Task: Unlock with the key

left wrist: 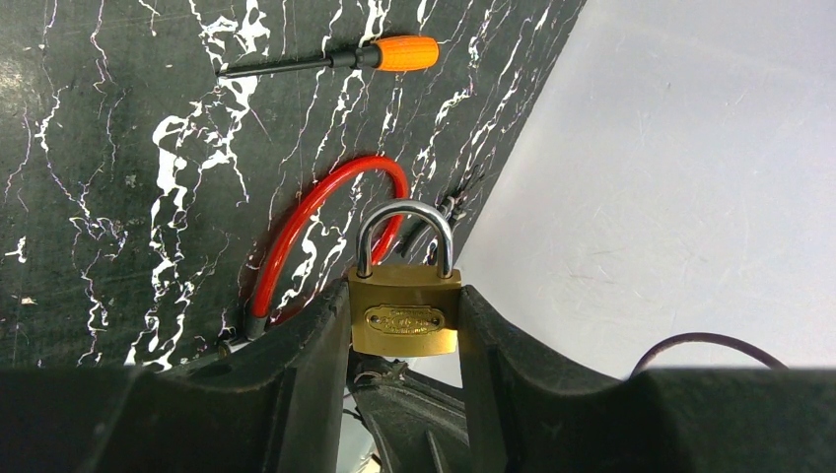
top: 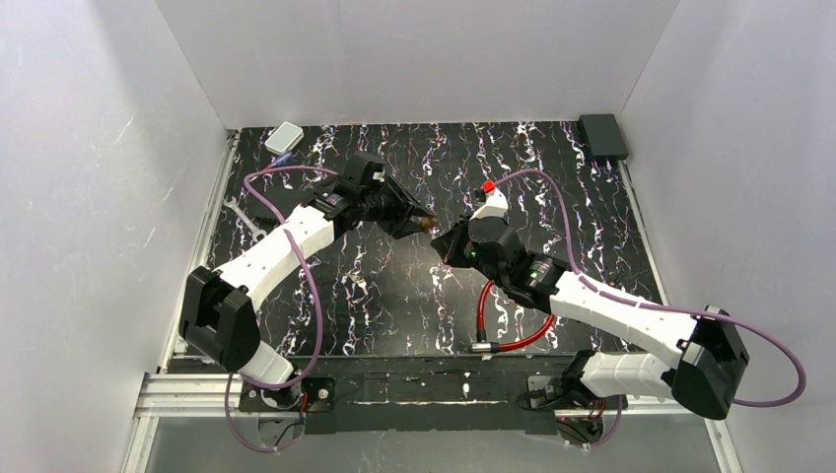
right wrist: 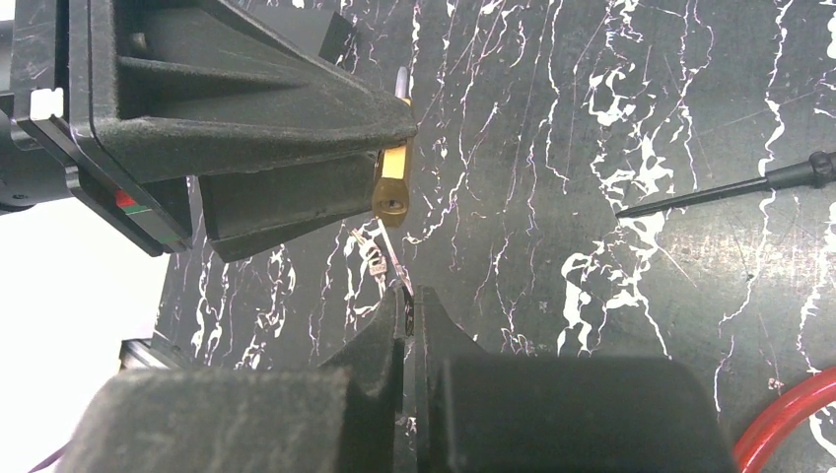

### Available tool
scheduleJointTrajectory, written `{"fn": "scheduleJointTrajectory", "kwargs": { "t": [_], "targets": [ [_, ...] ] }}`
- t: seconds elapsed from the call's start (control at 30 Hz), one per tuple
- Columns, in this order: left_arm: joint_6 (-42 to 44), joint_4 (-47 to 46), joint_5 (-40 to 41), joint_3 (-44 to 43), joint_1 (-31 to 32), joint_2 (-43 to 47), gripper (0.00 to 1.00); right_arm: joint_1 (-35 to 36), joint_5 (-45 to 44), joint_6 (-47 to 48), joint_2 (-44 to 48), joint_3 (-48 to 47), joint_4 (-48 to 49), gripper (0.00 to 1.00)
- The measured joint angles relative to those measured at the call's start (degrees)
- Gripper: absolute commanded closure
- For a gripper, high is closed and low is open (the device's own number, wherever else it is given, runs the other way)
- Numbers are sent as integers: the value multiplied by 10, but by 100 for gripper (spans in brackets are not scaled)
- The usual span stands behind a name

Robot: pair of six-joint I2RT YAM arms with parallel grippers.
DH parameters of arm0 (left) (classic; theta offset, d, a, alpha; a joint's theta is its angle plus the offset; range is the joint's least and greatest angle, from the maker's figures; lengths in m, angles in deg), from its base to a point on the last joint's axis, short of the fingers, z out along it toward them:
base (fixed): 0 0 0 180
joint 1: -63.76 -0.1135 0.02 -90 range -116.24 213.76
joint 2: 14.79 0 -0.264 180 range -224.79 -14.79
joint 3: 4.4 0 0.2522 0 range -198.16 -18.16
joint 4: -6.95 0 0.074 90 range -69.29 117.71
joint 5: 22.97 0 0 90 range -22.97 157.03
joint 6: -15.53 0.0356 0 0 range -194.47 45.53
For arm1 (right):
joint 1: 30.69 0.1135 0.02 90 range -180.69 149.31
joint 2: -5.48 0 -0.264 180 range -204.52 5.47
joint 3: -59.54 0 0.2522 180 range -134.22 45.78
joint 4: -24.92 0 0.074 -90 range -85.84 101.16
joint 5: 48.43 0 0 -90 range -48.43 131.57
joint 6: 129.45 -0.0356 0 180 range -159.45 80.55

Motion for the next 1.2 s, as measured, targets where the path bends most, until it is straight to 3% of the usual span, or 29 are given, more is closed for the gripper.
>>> {"fn": "scheduleJointTrajectory", "kwargs": {
  "t": [1.2],
  "targets": [
    [4, -24, -1, 10, 0, 1, 100, -5, -18, -5, -14, -27, -22, 99]
  ]
}}
